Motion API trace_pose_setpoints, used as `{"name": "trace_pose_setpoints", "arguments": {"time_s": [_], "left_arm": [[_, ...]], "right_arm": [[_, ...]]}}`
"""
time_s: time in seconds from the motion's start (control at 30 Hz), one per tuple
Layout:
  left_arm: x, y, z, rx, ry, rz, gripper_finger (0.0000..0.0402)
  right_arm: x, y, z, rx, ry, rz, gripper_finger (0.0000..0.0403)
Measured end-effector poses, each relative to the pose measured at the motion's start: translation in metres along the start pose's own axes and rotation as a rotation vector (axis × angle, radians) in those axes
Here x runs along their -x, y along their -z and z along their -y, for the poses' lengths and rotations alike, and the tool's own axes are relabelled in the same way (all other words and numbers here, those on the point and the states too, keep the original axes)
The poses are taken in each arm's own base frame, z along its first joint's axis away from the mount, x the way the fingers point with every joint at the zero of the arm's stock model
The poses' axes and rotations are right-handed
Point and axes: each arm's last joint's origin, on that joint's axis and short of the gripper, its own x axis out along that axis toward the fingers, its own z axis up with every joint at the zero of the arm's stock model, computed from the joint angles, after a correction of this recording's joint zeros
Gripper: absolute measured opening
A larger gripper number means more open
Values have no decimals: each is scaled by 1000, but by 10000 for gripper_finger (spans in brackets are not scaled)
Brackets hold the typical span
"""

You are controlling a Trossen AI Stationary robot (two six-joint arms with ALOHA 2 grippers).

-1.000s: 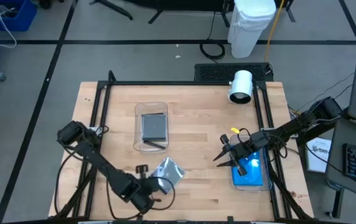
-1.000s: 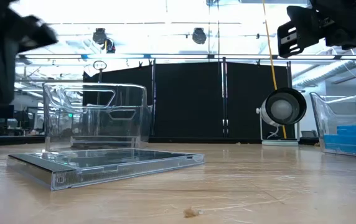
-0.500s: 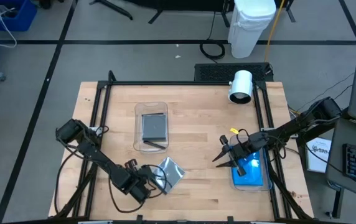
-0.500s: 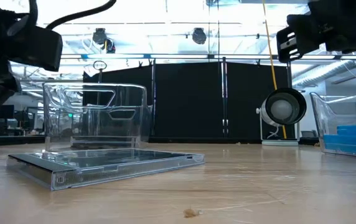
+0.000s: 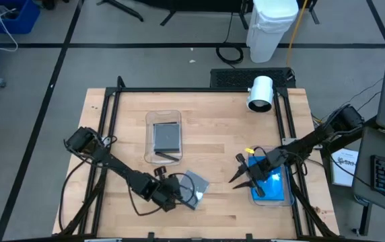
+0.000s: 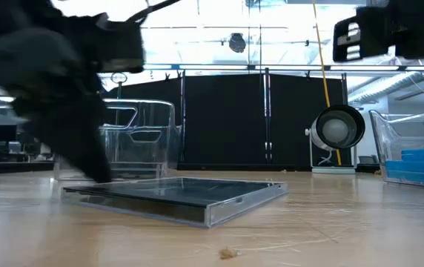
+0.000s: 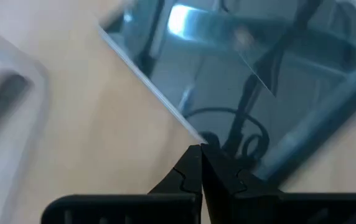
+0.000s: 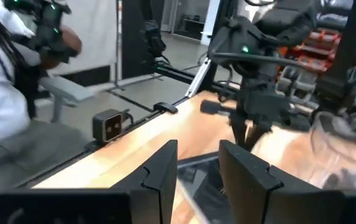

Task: Pick & place jewel cases by type
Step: Put the black disc case into the left transparent bin

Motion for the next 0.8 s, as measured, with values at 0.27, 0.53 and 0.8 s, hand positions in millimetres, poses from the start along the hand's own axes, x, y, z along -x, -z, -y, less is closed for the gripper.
{"name": "trace_pose_setpoints", "arguments": {"time_s": [0.27,0.53,0.8], "left_arm": [[-10,-25,-17,11,-21,86,6],[-11,-25,-15,-75,68,30,4],[1,-8,4,-152,154,-52,4]], "right_arm": [[-57,-2,-11,171,105,-228,109],[-126,14,-29,309,74,-535,109],[-150,46,-36,518,164,-747,109]]}}
